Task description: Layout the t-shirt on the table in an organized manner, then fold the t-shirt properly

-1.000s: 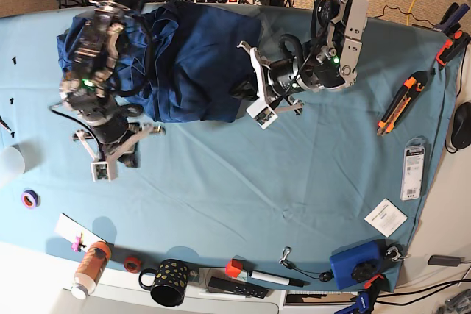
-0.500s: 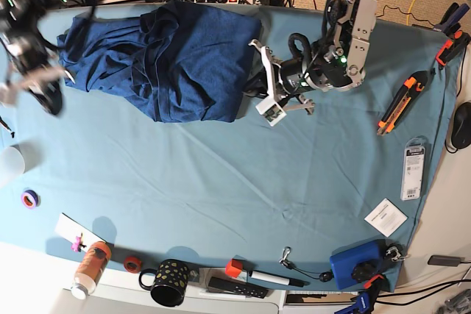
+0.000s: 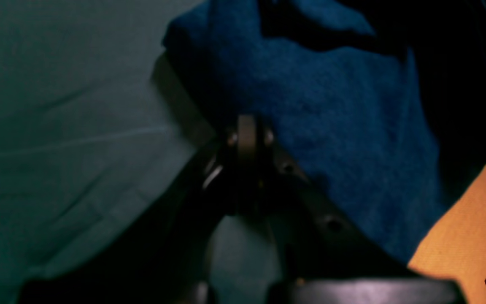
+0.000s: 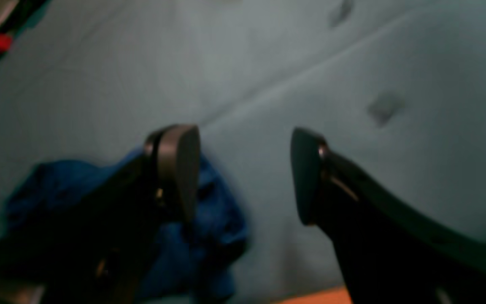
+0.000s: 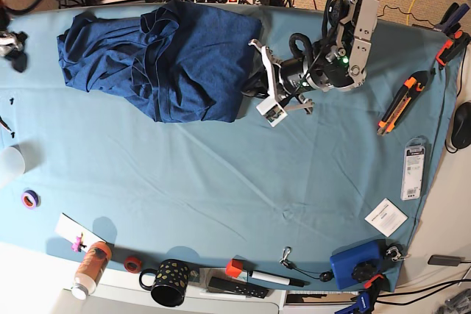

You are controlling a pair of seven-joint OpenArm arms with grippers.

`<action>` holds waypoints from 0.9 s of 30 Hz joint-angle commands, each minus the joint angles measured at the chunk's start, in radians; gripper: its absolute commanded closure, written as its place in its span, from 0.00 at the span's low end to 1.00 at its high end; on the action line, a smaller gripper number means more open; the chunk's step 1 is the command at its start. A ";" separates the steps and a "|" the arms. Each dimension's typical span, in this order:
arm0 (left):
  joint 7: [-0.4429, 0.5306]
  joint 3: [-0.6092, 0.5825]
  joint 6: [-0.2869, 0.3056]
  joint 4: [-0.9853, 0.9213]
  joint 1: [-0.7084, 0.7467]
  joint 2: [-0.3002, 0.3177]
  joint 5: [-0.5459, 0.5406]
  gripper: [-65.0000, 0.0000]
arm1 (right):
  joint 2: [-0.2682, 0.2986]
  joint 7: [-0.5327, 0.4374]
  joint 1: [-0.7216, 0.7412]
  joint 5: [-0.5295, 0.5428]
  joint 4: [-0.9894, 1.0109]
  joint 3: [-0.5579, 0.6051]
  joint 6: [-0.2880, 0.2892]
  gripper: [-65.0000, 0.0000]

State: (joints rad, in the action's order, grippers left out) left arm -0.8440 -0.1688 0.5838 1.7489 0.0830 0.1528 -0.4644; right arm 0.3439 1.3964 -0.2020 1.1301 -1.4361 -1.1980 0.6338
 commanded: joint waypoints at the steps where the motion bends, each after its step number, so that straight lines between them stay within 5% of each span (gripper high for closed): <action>1: 0.021 0.001 0.014 0.015 -0.014 -0.003 -0.023 1.00 | 0.041 0.000 0.008 0.089 0.040 0.000 0.024 0.47; 5: 0.022 0.001 0.019 0.015 -0.014 -0.003 -0.035 1.00 | 0.086 0.000 0.027 0.353 0.239 0.015 0.053 0.47; 11: 0.022 0.001 0.019 0.015 -0.014 -0.003 -0.037 1.00 | 0.103 0.000 0.023 0.353 0.358 0.037 0.064 0.45; 14: 0.023 0.001 0.019 0.015 -0.014 -0.003 -0.041 1.00 | 0.102 0.000 0.005 0.353 0.371 0.135 0.064 0.37; 20: 0.021 0.001 0.019 0.015 -0.014 -0.003 -0.045 1.00 | 0.101 0.000 -0.002 0.353 0.371 0.341 0.064 0.36; 27: 0.022 0.001 0.019 0.015 -0.014 -0.003 -0.045 1.00 | 0.084 0.000 -0.004 0.260 0.370 0.386 0.064 0.36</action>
State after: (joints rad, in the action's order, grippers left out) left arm -0.8440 -0.1688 0.5964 1.7489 0.0826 0.1528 -0.4911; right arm 0.4259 1.3636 -0.2028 1.4223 -1.0622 -0.8196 0.7082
